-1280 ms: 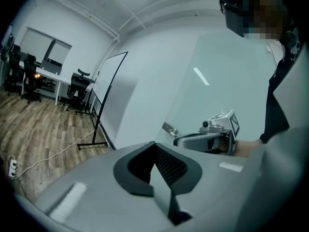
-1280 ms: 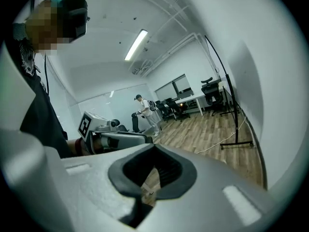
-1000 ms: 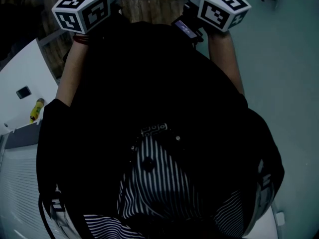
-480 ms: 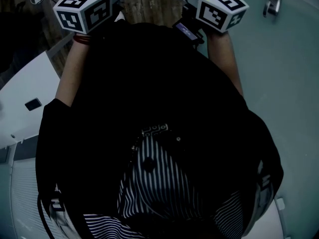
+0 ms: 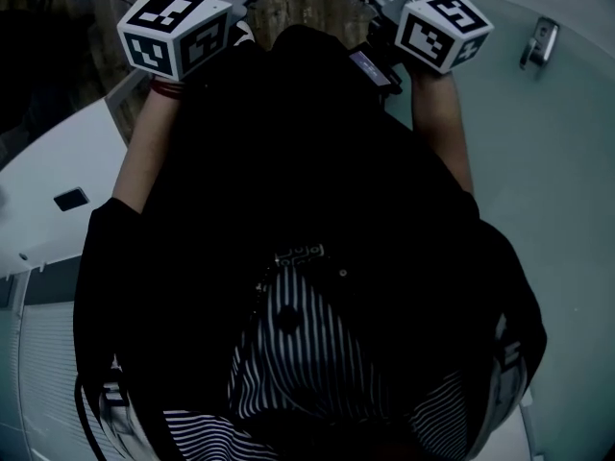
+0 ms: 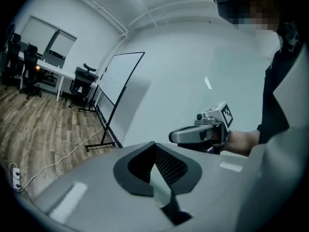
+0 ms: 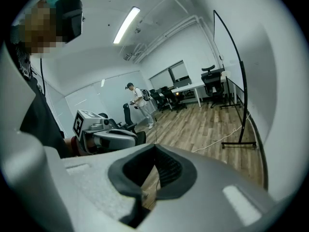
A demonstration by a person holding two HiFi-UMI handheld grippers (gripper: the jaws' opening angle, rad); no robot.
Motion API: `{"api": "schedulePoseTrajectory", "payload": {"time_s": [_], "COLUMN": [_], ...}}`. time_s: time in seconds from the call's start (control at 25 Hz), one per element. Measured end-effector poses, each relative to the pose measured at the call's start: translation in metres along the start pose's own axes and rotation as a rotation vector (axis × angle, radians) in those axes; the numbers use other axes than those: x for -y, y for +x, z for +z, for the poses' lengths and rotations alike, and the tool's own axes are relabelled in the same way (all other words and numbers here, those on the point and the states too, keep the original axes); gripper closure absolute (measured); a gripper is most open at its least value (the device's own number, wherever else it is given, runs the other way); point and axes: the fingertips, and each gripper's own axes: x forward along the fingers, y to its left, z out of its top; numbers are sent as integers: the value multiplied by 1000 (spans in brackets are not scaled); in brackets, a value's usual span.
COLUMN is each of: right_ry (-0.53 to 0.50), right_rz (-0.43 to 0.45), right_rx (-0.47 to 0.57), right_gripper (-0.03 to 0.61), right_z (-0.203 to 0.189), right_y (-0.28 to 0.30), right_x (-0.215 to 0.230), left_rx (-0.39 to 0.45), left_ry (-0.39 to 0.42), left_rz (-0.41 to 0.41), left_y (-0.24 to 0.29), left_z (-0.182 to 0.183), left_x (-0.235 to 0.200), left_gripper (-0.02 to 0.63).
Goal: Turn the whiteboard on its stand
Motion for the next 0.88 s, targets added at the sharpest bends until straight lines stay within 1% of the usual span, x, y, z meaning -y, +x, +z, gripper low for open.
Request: {"api": "schedulePoseTrajectory", "payload": {"time_s": [0.12, 0.28, 0.4, 0.52, 0.68, 0.88], "right_ry": [-5, 1, 22, 28, 6, -13], "right_rz": [14, 5, -3, -2, 36, 65], "right_rx": [-3, 6, 7, 10, 18, 42], "right_gripper": [578, 578, 578, 578, 578, 578], "right_z": [11, 10, 5, 6, 29, 46], "right_y": [15, 15, 9, 6, 13, 10], "right_x": [-5, 1, 17, 30, 40, 77], "left_rx": [2, -13, -17, -26, -23, -22], "left_ry": [-19, -20, -5, 29, 49, 80], "left_rz": [24, 11, 7, 39, 82, 117], "left_y": [-14, -9, 5, 15, 24, 55], "left_z": [2, -1, 5, 10, 24, 40], "left_x": [-19, -26, -26, -29, -36, -39], "left_gripper": [611, 611, 611, 612, 612, 612]}}
